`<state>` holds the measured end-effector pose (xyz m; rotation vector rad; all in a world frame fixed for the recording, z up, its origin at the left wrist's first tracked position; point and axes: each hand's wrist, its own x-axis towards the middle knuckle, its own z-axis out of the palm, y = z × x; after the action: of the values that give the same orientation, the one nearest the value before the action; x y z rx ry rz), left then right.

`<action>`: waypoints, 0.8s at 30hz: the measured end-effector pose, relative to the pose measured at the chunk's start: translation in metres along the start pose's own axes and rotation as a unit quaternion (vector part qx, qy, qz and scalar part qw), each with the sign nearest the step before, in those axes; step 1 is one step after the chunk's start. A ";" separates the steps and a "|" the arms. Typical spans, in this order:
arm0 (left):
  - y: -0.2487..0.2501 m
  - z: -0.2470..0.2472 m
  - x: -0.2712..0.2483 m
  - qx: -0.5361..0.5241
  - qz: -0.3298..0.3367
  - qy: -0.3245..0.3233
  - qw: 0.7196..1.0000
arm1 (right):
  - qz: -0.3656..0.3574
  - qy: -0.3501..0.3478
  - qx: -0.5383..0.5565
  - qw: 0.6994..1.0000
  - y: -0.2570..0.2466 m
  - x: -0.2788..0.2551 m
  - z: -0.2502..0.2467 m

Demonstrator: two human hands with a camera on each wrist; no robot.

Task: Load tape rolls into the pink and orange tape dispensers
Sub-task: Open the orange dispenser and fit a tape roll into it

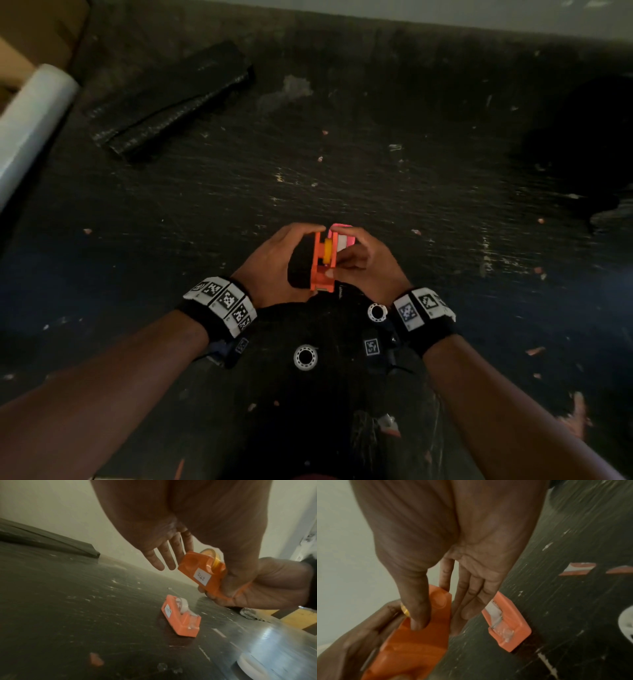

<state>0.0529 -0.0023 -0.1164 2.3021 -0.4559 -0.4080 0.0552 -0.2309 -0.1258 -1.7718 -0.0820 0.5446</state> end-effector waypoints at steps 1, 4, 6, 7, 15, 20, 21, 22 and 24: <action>0.001 -0.002 -0.005 0.001 0.005 0.005 1.000 | -0.003 -0.001 0.013 1.000 -0.001 -0.001 0.001; -0.008 -0.010 -0.020 0.024 -0.026 0.027 0.999 | -0.001 0.012 0.036 0.999 0.001 -0.008 0.000; -0.023 -0.013 -0.034 0.066 -0.072 0.031 0.995 | 0.000 0.017 0.032 0.999 0.005 -0.013 -0.002; -0.032 -0.013 -0.042 0.097 -0.094 0.024 0.990 | -0.001 0.018 0.031 0.999 0.007 -0.017 -0.002; -0.064 0.012 -0.092 0.237 -0.162 -0.068 0.955 | -0.004 0.035 0.039 0.999 0.013 -0.049 0.002; -0.045 0.018 -0.098 0.202 -0.117 -0.017 0.972 | -0.010 0.041 0.038 0.998 0.012 -0.070 0.006; -0.037 0.021 -0.097 0.160 -0.095 0.003 0.982 | -0.010 0.041 0.041 0.998 0.013 -0.072 0.007; -0.027 0.024 -0.097 0.103 -0.074 0.021 0.992 | -0.009 0.038 0.044 0.998 0.013 -0.073 0.008; -0.002 0.035 -0.094 -0.030 -0.043 0.048 0.997 | -0.009 0.030 0.039 0.999 0.014 -0.076 0.012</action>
<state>-0.0447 0.0188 -0.1271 2.2762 -0.2936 -0.3457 -0.0203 -0.2500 -0.1164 -1.7087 -0.0353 0.4760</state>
